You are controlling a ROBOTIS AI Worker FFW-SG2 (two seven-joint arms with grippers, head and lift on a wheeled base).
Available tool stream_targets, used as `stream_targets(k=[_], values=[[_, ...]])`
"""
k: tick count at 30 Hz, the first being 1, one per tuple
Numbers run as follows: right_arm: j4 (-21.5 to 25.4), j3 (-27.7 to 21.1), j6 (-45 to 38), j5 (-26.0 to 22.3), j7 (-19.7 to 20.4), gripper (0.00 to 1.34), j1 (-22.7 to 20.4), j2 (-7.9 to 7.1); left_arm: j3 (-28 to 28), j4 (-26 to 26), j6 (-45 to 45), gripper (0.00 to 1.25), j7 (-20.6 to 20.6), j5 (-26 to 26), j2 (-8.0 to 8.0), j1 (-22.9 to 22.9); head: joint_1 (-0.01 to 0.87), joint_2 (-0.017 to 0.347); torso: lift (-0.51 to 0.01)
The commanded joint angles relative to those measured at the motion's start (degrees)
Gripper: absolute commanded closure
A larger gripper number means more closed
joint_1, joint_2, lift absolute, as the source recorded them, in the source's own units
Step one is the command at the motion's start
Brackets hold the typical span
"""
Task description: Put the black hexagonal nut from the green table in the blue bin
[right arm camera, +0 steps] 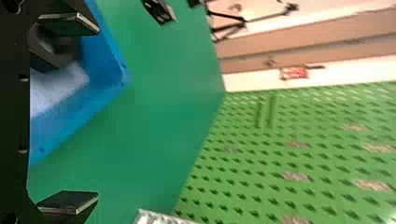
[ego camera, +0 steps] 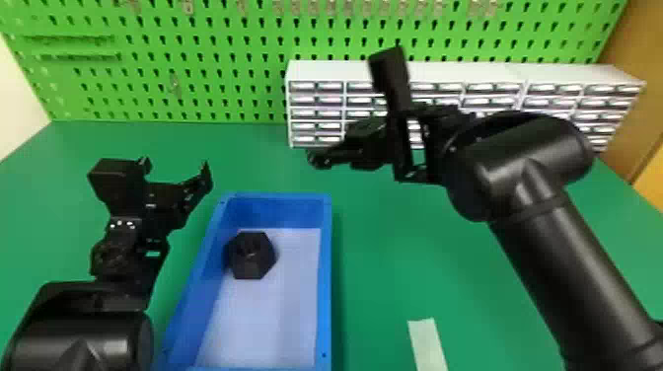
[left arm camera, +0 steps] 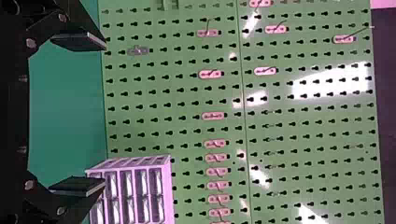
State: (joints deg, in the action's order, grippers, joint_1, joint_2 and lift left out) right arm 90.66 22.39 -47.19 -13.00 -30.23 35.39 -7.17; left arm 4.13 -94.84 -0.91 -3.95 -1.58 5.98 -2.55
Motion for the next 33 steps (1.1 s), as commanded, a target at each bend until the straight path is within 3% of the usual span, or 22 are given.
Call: stream_targets(k=[1,6,14,33], values=[[0.39,-4.82,3.51,-0.10,0.09,0.07,-1.64,0.49,-0.09,-0.09,-0.06,0.24,0.00,0.00,0.00,-0.09,0.686,0.052,-0.097],[0.30,-9.21,8.61,0.08,0.35,0.07,-3.75,0.58,-0.09,-0.17,-0.06,0.24,0.00,-0.09,0.00,-0.09,0.686,0.052,-0.097],[0.30,-16.59,16.52,-0.80,4.39,0.07,-8.06,1.19,-0.09,-0.70,-0.06,0.24,0.00,-0.27,0.00,0.00,0.686,0.052,-0.097],[0.22,-20.37,31.99,1.22,19.68,0.07,-16.58,2.86,-0.09,-0.96,-0.06,0.24,0.00,-0.62,0.00,-0.09,0.686,0.052,-0.097]])
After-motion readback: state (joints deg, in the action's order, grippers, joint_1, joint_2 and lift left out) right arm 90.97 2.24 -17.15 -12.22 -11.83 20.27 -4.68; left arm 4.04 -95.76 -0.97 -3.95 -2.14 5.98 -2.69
